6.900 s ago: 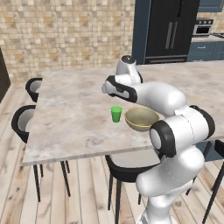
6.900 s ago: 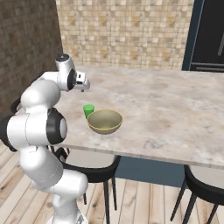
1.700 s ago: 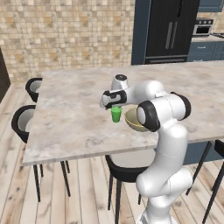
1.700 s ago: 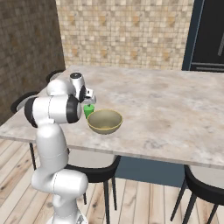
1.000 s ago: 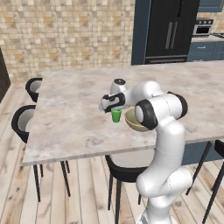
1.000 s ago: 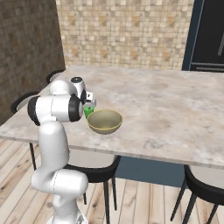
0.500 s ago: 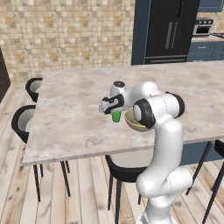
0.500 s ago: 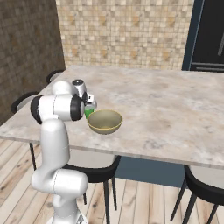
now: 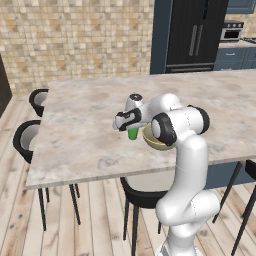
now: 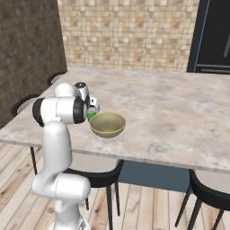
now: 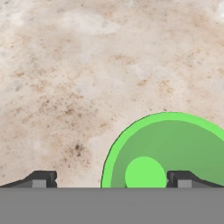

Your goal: Place the cup inside the bowl on the dining table and move the bowl to any counter.

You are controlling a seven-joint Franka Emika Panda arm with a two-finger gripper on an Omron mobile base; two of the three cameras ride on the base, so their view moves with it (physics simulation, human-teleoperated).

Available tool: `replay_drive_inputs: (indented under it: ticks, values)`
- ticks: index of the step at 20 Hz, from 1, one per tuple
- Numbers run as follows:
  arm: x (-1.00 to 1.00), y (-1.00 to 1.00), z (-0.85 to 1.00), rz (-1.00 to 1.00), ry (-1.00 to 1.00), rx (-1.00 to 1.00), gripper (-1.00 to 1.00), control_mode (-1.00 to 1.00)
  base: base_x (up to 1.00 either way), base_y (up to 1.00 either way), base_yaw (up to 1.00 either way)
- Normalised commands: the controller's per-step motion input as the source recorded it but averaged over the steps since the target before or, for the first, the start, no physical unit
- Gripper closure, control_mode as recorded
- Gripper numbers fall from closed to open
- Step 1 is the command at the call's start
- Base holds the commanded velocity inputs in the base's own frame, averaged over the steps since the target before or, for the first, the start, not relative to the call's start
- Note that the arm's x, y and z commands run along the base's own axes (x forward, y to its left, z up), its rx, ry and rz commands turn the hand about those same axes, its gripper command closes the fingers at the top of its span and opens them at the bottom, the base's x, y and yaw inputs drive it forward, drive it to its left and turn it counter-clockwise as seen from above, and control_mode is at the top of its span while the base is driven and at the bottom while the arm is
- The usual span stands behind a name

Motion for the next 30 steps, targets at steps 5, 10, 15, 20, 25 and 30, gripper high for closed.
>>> replay_drive_inputs:
  ticks: [5, 10, 15, 20, 25, 30]
  values:
    - [0.0, 0.0, 0.0, 0.0, 0.0, 0.0, 1.0, -1.0, 0.0, 0.0, 0.0]
    - [0.0, 0.0, 0.0, 0.0, 0.0, 0.0, 1.0, -1.0, 0.0, 0.0, 0.0]
    - [0.0, 0.0, 0.0, 0.0, 0.0, 0.0, 1.0, -1.0, 0.0, 0.0, 0.0]
    - [0.0, 0.0, 0.04, 0.0, 0.0, 0.0, 1.0, -1.0, 0.0, 0.0, 0.0]
    - [0.0, 0.0, 0.26, 0.0, 0.0, 0.0, 1.0, -1.0, 0.0, 0.0, 0.0]
    - [0.0, 0.0, 0.25, 0.01, 0.0, -0.01, 1.0, -1.0, 0.0, 0.0, 0.0]
